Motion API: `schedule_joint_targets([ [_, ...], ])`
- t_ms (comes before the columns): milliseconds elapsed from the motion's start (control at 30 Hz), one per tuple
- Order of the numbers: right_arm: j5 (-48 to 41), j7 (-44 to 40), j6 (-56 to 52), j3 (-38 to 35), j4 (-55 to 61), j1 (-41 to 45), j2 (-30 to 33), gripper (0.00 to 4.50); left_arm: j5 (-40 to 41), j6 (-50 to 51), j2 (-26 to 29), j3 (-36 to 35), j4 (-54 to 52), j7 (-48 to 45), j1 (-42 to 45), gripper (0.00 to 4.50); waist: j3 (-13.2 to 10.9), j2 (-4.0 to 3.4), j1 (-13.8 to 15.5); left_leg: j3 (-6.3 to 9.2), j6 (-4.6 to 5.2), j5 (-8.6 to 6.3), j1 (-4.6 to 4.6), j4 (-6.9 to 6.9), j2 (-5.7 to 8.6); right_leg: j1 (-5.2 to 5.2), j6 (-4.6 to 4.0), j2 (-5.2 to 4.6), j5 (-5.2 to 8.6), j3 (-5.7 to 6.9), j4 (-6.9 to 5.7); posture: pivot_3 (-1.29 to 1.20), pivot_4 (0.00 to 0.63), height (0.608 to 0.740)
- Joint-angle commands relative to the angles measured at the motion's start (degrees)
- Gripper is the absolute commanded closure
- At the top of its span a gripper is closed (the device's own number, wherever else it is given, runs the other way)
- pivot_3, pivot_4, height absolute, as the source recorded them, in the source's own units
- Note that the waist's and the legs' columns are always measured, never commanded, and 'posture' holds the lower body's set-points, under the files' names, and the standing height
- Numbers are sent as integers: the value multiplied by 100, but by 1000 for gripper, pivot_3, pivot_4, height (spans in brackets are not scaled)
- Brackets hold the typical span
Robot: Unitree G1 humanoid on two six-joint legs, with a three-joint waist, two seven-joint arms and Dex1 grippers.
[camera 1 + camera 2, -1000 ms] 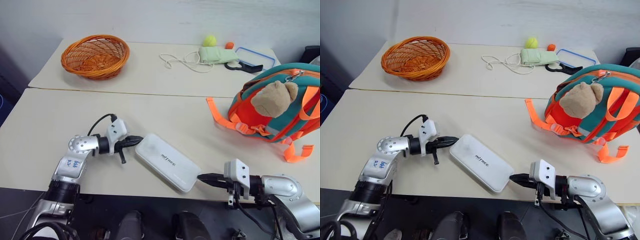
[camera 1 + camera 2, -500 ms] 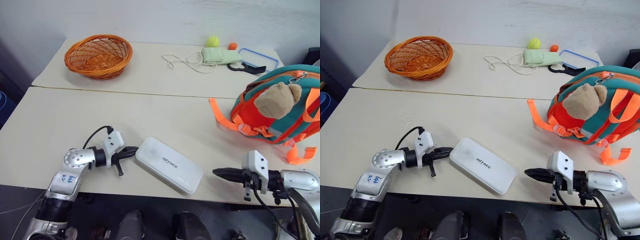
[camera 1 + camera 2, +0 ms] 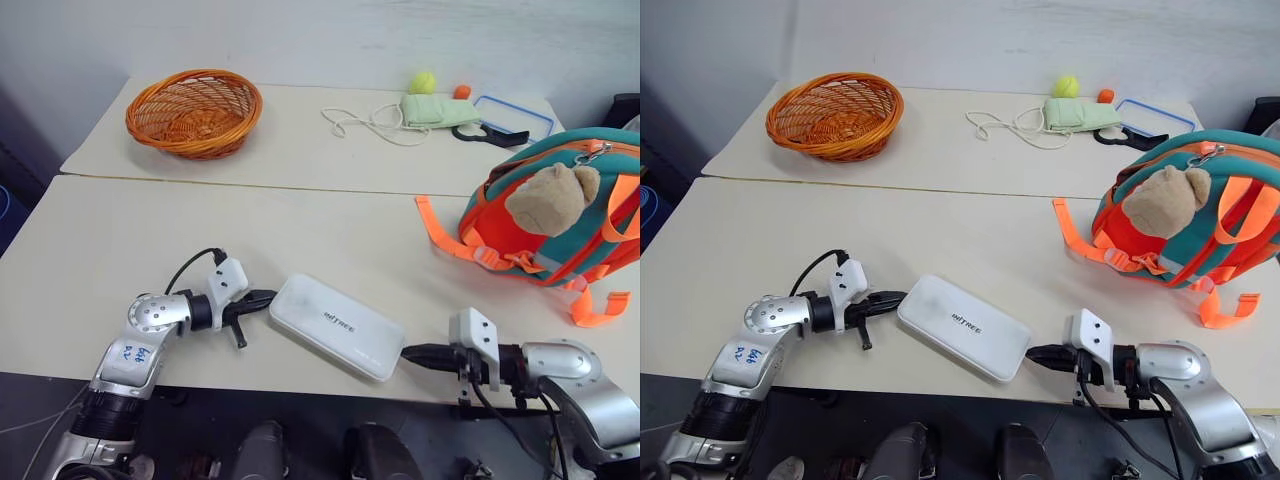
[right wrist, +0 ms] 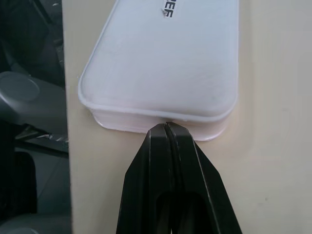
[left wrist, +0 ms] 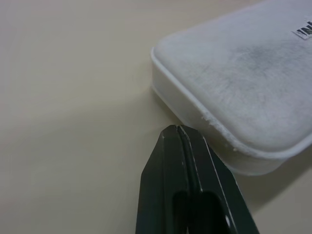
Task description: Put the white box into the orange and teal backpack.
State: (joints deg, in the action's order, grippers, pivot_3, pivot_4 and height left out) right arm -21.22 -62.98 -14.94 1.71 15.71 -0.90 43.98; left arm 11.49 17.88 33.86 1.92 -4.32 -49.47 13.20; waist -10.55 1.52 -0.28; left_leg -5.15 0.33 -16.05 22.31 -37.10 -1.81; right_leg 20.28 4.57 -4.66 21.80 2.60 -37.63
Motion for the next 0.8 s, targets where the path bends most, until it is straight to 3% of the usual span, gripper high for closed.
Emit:
schedule_joint_targets([
  [33, 49, 1, 128, -1, -175, 291, -62, 4500, 217, 252, -23, 17, -581, 18, -264, 4473, 0, 0, -13, -1, 0, 0, 0, 2, 0, 0, 0, 0, 0, -1, 0, 0, 150, 740],
  [333, 420, -166, 501, -64, -1304, 1076, 100, 4500, 808, 1185, -114, -237, -1748, 264, -915, 4473, -1, -2, 4, 1, -1, -1, 0, 2, -1, 1, 0, -2, 0, -1, 1, 0, 150, 740],
  [567, 513, -381, 564, -126, -1617, 1214, 248, 4500, 948, 1720, 248, -881, -1911, 508, -1326, 4473, -3, -6, -24, 0, -1, -1, 0, 4, -3, 1, 0, 1, 0, 0, 4, 0, 150, 740],
  [633, 484, -426, 573, -261, -1621, 1137, 358, 4500, 1475, 2234, 451, -1360, -1787, 298, -1388, 3896, -4, -7, -36, 1, -1, -1, 0, 4, -4, 1, 0, 1, 0, 0, 2, 0, 150, 740],
  [800, 401, -572, 637, -463, -1631, 948, 550, 4500, 3483, 5282, 1019, -2440, -840, -95, -876, 2450, -6, -9, -45, 5, -1, -1, 0, 5, -4, 0, -1, -1, 0, 2, 5, 0, 150, 740],
])
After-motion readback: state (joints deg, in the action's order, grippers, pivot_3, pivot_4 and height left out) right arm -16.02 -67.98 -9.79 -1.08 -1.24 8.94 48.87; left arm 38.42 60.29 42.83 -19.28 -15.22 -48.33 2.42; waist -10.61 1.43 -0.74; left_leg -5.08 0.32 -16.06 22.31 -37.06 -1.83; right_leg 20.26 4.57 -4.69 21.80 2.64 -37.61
